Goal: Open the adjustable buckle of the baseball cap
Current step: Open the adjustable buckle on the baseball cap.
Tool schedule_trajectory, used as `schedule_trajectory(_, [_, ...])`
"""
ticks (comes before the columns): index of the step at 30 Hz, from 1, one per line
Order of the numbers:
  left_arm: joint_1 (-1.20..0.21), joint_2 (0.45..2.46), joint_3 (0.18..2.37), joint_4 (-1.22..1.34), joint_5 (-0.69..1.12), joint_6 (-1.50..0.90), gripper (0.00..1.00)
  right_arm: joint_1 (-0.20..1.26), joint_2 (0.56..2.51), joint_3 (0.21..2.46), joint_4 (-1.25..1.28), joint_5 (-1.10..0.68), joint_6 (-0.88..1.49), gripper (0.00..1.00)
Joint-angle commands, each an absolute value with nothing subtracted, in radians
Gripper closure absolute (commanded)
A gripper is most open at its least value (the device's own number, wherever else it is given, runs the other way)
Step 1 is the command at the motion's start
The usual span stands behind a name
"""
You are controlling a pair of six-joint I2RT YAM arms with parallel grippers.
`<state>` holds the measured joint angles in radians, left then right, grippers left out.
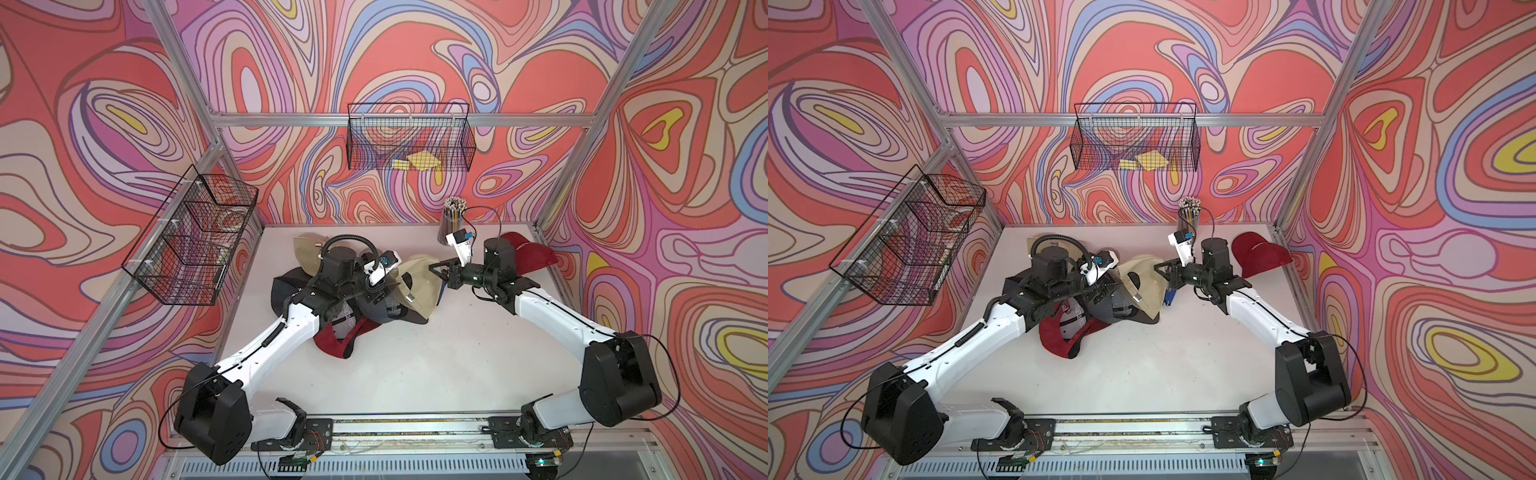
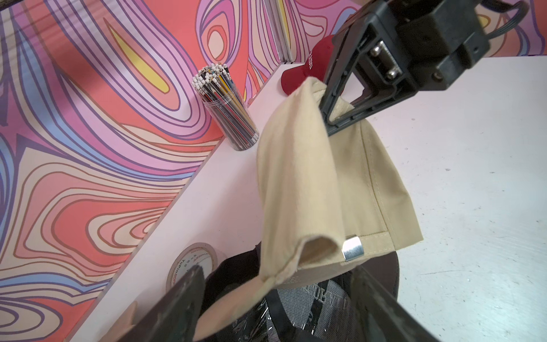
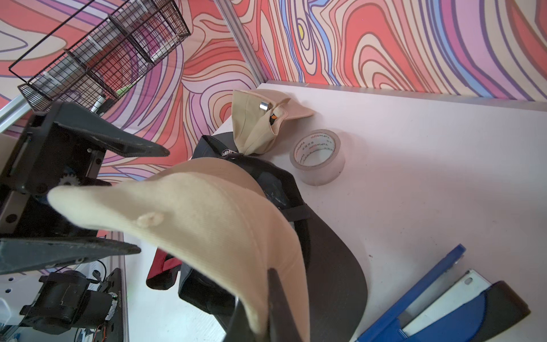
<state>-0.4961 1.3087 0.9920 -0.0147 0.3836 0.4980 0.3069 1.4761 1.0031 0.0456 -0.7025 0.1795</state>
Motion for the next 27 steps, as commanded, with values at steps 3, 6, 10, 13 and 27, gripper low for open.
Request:
schedule_trajectory(3, [-0.512, 1.268, 0.960, 0.048, 0.371, 0.536, 0.25, 0.332, 1.493, 1.042, 0.026, -0.727, 0.151, 1.00])
schedule_trajectory(6, [-0.518, 1.269, 0.964, 0.036, 0.383, 0.541, 0.32, 0.342, 1.493, 1.045, 0.023, -0.724, 0.151, 1.00])
schedule_trajectory(10, [-0.526, 1.278, 0.976, 0.024, 0.395, 0.526, 0.36, 0.354, 1.494, 1.048, 0.022, -0.718, 0.151, 1.00])
schedule_trajectory(13, [-0.526, 1.278, 0.979, 0.028, 0.385, 0.512, 0.43, 0.361, 1.496, 1.049, 0.022, -0.722, 0.150, 1.00])
schedule_trajectory(27, [-0.526, 1.325, 1.057, -0.019, 0.263, 0.275, 1.00, 0.367, 1.493, 1.075, -0.034, -0.628, 0.203, 0.40])
